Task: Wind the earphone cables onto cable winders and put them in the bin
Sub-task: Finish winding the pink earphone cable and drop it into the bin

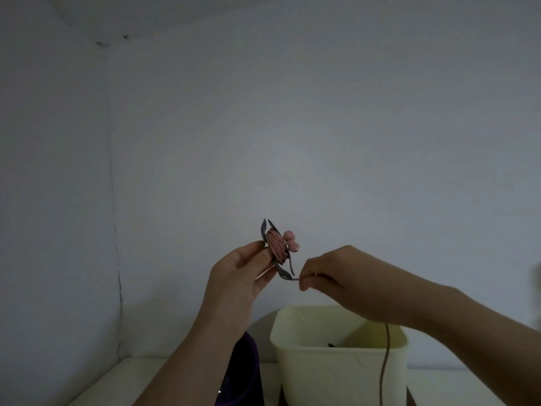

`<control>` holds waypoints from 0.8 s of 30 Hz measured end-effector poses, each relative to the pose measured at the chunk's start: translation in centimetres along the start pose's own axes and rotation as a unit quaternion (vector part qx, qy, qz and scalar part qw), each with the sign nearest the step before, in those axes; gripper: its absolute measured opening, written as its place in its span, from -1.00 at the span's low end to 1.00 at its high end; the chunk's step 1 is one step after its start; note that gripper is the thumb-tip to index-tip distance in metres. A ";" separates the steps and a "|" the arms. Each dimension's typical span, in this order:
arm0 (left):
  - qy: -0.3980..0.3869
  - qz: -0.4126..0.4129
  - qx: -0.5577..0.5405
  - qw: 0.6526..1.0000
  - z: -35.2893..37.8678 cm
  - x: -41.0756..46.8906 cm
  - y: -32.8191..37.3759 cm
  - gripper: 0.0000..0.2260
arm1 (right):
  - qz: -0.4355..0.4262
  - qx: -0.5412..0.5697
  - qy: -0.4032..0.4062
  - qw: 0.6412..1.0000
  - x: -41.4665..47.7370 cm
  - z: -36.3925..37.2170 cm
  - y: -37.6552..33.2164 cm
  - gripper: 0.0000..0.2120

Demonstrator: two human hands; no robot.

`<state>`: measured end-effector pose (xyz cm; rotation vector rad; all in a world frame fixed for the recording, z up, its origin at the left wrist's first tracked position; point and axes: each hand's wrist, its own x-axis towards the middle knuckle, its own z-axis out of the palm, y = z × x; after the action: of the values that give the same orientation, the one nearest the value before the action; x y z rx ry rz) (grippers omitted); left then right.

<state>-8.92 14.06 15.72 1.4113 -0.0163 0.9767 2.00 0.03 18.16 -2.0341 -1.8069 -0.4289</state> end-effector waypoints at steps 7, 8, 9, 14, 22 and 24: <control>0.012 -0.069 -0.125 0.990 0.1 0.7 -0.3 -0.78 | 0.009 -0.005 -0.024 1.000 -0.3 -0.2 0.1 -0.74; 0.016 -0.079 -0.144 0.986 0.2 0.7 -0.3 -0.80 | 0.009 -0.009 -0.026 1.000 -0.3 -0.1 0.1 -0.74; 0.020 -0.089 -0.162 0.983 0.3 0.7 -0.3 -0.80 | 0.010 -0.014 -0.027 0.999 -0.4 -0.1 0.1 -0.74; 0.022 -0.104 -0.182 0.977 0.3 0.9 -0.7 -0.79 | 0.010 -0.042 -0.021 0.999 -0.6 -0.4 0.3 -0.75; 0.058 0.038 0.144 0.987 1.3 -0.3 -1.6 -0.87 | 0.007 -0.064 0.013 0.998 -0.3 -1.3 -0.6 -0.74; 0.035 0.077 0.241 0.967 1.4 -0.6 -1.9 -0.85 | 0.022 -0.049 0.016 0.998 -0.3 -2.0 -0.6 -0.75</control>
<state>-7.48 12.81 14.19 1.8392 0.1785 1.2118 1.44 -1.12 19.83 -2.1146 -1.7514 -0.5430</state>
